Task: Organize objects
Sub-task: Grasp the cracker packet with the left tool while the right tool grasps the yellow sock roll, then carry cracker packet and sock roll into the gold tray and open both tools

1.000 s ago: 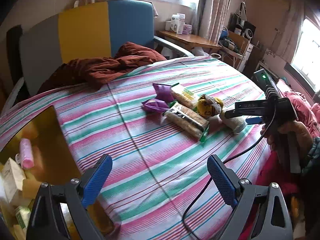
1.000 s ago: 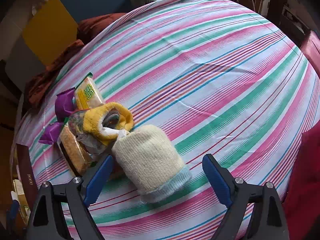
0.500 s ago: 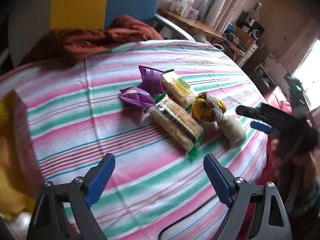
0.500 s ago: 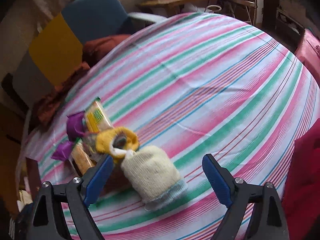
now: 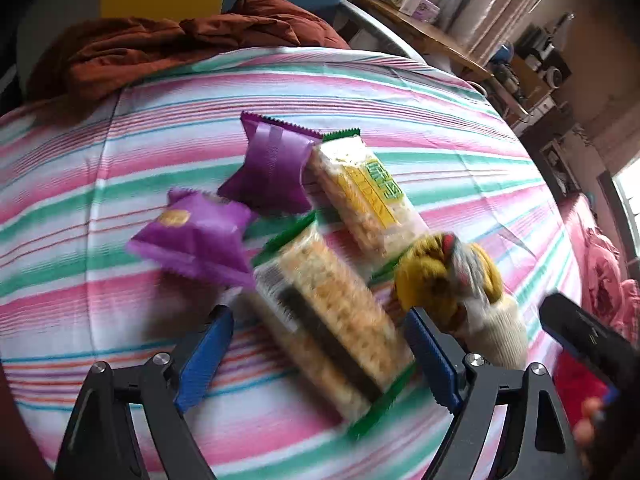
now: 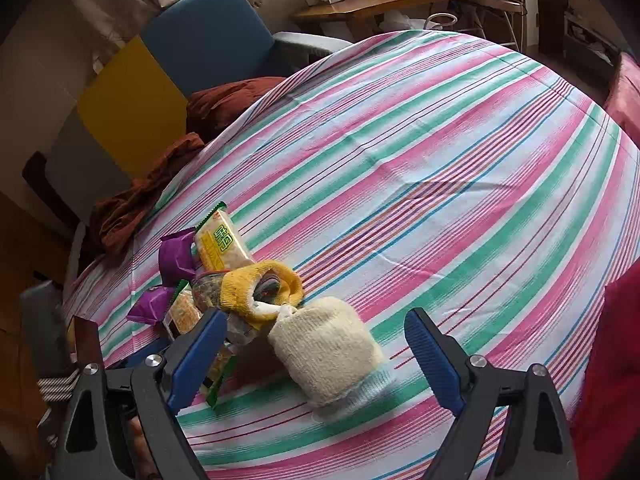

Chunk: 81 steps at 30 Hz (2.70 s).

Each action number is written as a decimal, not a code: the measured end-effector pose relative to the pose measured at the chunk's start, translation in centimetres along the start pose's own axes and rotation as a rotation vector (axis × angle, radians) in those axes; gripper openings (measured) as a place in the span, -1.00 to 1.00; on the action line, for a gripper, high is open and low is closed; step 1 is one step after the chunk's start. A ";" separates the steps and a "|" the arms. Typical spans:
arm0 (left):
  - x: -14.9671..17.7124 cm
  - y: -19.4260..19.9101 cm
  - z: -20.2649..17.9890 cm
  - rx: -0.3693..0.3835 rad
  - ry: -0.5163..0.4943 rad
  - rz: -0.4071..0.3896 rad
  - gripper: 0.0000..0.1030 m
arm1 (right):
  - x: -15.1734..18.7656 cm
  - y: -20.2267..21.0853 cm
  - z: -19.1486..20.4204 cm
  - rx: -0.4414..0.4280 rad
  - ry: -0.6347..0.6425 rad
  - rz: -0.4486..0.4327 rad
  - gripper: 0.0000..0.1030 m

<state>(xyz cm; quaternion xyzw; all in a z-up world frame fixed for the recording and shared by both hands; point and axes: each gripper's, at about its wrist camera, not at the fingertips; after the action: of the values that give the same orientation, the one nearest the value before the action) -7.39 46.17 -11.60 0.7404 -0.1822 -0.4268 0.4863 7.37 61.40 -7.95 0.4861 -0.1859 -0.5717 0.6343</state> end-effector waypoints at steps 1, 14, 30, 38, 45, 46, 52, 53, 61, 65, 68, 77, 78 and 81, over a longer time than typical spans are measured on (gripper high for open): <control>-0.3 -0.2 -0.3 -0.019 -0.012 -0.007 0.70 | 0.0 0.0 0.0 -0.003 0.002 0.001 0.80; 3.5 2.0 0.5 -0.088 -0.208 -0.042 -0.07 | 0.1 0.0 -0.1 -0.002 0.006 0.003 0.74; 10.9 5.9 3.0 -0.053 -0.219 -0.107 -0.09 | 1.4 0.2 2.8 0.000 0.152 -0.028 0.72; 11.2 6.1 3.4 -0.027 -0.205 -0.123 -0.09 | 2.4 -2.1 7.8 0.059 0.365 -0.014 0.72; 11.5 6.3 3.5 -0.025 -0.206 -0.135 -0.11 | 3.5 -6.4 9.2 0.187 0.473 0.043 -0.02; 11.5 6.3 3.5 -0.025 -0.203 -0.137 -0.12 | 3.6 -5.9 9.2 0.177 0.481 0.025 -0.16; 11.8 7.8 3.8 0.020 -0.170 -0.152 -0.15 | 3.0 -1.6 8.6 0.048 0.406 -0.091 -0.25; 12.0 8.2 3.7 0.019 -0.177 -0.161 -0.15 | 3.2 -1.1 8.6 0.027 0.405 -0.102 -0.25; 13.6 13.8 3.6 0.025 -0.180 -0.242 -0.15 | 5.9 1.5 10.9 -0.110 0.432 -0.088 -0.26; 14.4 16.8 4.7 0.006 -0.160 -0.287 -0.15 | 8.7 2.5 13.0 -0.157 0.476 -0.065 -0.26; 15.3 18.7 6.0 -0.009 -0.128 -0.314 -0.15 | 11.0 2.8 14.6 -0.192 0.513 -0.037 -0.26; 19.2 23.6 11.6 -0.099 0.015 -0.380 -0.14 | 17.4 4.1 19.7 -0.289 0.613 0.030 -0.26; 19.8 24.1 12.4 -0.115 0.033 -0.385 -0.14 | 18.1 4.2 20.3 -0.299 0.628 0.039 -0.26; 21.6 25.2 14.7 -0.154 0.099 -0.396 -0.14 | 20.0 4.5 21.9 -0.325 0.670 0.058 -0.26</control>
<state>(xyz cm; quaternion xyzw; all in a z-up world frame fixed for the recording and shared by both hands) -3.36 11.45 -1.78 0.7424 0.0242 -0.4899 0.4563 -1.98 33.87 -0.55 0.5337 0.1117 -0.3846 0.7448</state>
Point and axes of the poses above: each gripper's, at about its wrist camera, not at the fingertips, and y roughly against the way its jaws point, z to its left, x to its underside, and after that the axes turned 15 degrees about -y, right-handed
